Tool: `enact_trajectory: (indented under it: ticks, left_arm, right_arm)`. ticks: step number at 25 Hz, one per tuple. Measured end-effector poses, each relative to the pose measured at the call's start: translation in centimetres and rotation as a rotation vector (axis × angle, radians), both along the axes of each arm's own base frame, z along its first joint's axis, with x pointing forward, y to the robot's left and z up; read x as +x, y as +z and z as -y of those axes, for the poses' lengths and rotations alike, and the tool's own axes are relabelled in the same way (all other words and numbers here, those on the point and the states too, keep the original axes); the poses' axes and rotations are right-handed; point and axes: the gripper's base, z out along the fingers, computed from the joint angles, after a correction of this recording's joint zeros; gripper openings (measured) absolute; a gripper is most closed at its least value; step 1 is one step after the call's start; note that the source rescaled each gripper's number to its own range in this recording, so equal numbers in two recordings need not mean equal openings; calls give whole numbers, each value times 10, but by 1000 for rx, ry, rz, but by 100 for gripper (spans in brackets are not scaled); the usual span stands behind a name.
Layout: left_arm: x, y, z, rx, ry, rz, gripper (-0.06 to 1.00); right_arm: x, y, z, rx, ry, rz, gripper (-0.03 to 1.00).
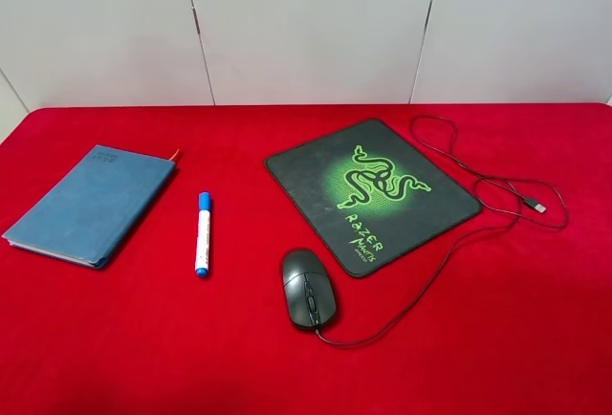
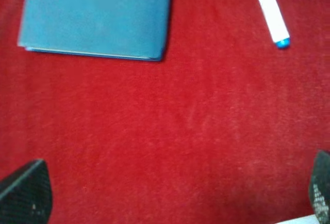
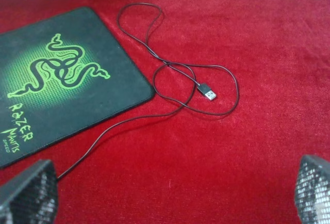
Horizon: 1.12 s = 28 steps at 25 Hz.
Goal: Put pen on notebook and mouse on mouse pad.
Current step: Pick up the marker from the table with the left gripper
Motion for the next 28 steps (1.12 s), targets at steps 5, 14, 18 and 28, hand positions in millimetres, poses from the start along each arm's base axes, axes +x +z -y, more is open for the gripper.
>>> enact_trajectory:
  ticks: [5, 14, 18, 28]
  left_arm:
    - [32, -16, 12, -19, -32, -77, 100]
    - [77, -59, 54, -40, -40, -192, 100]
    - [89, -80, 74, -47, -20, -238, 100]
    - [121, -117, 107, -38, 32, -327, 100]
  right_arm:
    - [0, 0, 0, 0, 0, 0, 100]
    - [0, 0, 0, 0, 0, 0, 100]
    - [0, 0, 0, 0, 0, 0, 100]
    - [0, 0, 0, 0, 0, 0, 100]
